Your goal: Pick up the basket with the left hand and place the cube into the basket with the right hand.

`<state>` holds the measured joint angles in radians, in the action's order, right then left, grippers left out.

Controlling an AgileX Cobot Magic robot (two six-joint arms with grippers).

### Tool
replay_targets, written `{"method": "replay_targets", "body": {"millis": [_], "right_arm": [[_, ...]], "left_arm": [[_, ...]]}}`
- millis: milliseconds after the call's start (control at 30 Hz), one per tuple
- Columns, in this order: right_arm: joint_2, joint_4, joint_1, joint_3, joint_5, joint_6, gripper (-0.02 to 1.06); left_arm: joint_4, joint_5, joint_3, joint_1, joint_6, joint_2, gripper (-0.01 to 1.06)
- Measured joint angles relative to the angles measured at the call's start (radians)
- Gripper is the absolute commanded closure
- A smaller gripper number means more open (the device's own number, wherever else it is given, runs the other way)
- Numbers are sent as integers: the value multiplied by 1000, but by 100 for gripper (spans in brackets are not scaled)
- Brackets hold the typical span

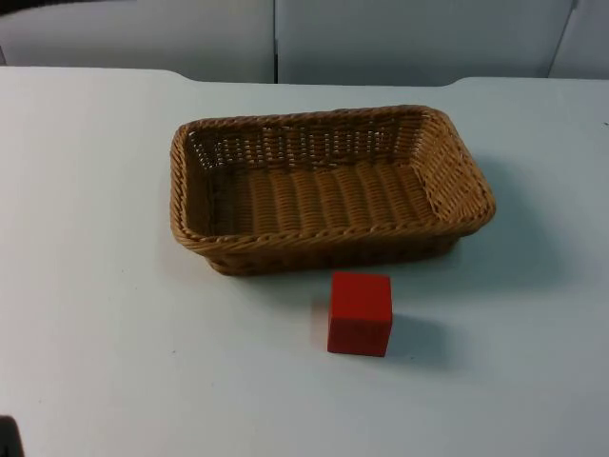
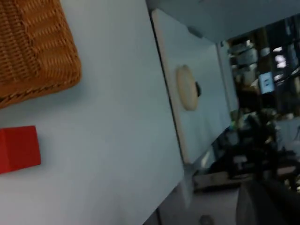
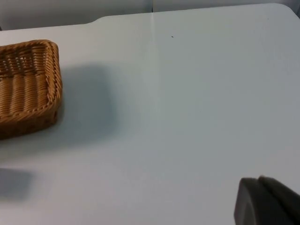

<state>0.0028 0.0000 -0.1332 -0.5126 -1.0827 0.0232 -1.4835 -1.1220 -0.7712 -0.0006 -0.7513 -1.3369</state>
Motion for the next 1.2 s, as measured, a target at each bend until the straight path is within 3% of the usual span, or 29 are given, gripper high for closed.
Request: {"method": "replay_targets", "body": {"millis": [100,200,333,467,567,600,700,733,800,1000,1200], "right_arm": [[0,0,0,0,0,0,105],[0,0,0,0,0,0,105],[0,0,0,0,0,0,105],[0,0,0,0,0,0,105],[0,0,0,0,0,0,105],[0,0,0,0,0,0,105],[0,0,0,0,0,0,105],[0,0,0,0,0,0,105],[0,0,0,0,0,0,105],[0,0,0,0,0,0,105],[0,0,0,0,0,0,105]], "left_arm": [[-150,9,-4,0,-124,-202,105],[-168,29,-35,0,-178,-331,105],[-107,67,-130,0,-160,-484,105],[128,131,-346,0,-47,-610,104],[261,185,-425,0,15,-623,97],[332,206,-459,0,48,-624,91],[441,253,-509,0,107,-624,58],[482,269,-529,0,137,-624,58],[521,310,-549,0,191,-624,43],[548,357,-555,0,226,-653,41],[560,325,-557,0,210,-734,41]]}}
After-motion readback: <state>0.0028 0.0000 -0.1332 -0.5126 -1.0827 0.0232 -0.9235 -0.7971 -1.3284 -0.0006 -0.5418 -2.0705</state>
